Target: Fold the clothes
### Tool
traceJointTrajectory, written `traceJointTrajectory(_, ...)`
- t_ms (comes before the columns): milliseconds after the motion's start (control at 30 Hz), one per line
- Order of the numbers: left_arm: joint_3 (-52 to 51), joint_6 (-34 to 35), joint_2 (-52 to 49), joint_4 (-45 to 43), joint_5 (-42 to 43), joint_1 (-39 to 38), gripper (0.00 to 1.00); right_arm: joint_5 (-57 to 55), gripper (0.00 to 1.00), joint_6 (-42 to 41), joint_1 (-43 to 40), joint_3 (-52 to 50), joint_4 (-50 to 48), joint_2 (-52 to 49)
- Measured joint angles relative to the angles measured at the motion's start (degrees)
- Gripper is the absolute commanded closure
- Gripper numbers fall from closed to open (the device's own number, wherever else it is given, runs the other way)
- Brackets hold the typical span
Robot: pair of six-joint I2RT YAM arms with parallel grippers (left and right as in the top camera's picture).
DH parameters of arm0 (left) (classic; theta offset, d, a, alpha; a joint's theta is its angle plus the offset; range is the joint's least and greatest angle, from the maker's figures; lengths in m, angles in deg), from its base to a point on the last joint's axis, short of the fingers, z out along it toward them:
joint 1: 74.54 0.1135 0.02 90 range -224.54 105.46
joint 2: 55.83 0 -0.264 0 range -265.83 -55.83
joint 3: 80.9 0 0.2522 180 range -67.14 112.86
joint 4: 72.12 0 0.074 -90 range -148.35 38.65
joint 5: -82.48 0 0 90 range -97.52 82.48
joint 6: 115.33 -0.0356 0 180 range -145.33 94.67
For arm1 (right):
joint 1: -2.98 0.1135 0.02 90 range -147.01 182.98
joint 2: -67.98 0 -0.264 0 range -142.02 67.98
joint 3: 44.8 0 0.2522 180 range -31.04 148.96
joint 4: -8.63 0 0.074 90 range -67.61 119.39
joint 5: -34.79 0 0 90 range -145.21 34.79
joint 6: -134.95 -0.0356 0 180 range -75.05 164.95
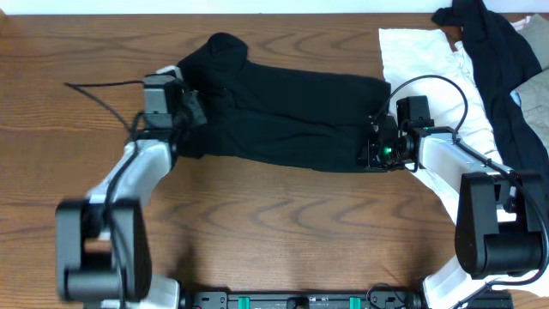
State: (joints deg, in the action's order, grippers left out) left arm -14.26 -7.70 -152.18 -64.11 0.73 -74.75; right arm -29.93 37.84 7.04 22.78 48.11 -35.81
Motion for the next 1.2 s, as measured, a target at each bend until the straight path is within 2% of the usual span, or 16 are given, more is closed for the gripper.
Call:
traceJointTrajectory(133, 0.4, -1.5, 5.7, 7.6, -3.1, 3.0, 0.91, 0.0, 0.9, 0.0, 0.0, 0.0, 0.0, 0.0)
traceJointTrajectory(233, 0.4, -1.9, 4.9, 12.3, -4.0, 5.4, 0.91, 0.0, 0.9, 0.0, 0.0, 0.0, 0.1, 0.0)
traceJointTrajectory(333, 0.4, -2.5, 2.6, 13.7, -1.2, 5.7, 0.91, 0.0, 0.89, 0.0, 0.0, 0.0, 0.2, 0.0)
traceJointTrajectory(400, 0.4, -2.7, 0.6, 15.1, 0.7, 5.7, 0.87, 0.0, 0.89, 0.0, 0.0, 0.0, 0.2, 0.0)
traceJointTrajectory(467, 0.3, -2.9, -1.3, 17.2, 2.0, 5.7, 0.77, 0.0, 0.89, 0.0, 0.0, 0.0, 0.4, 0.0)
traceJointTrajectory(500, 0.3, -3.0, -2.1, 17.9, 2.3, 5.7, 0.76, 0.0, 0.89, 0.0, 0.0, 0.0, 0.5, 0.0)
traceJointTrajectory(633, 0.3, -3.1, -3.3, 18.6, 2.6, 5.7, 0.74, 0.1, 0.89, 0.0, 0.0, 0.1, 0.8, 0.0)
traceJointTrajectory(700, 0.3, -3.1, -3.3, 18.4, 2.2, 5.7, 0.63, 0.1, 0.89, 0.0, 0.0, 0.1, 0.9, 0.0)
traceJointTrajectory(867, 0.3, -5.0, -3.3, 17.6, 1.4, 5.7, 0.53, 0.1, 0.88, 0.0, 0.0, 0.1, 0.9, 0.0)
traceJointTrajectory(1200, 0.3, -10.3, 1.0, 18.1, -2.1, 5.7, 0.51, 0.0, 0.88, 0.0, 0.0, 0.1, 1.1, 0.0)
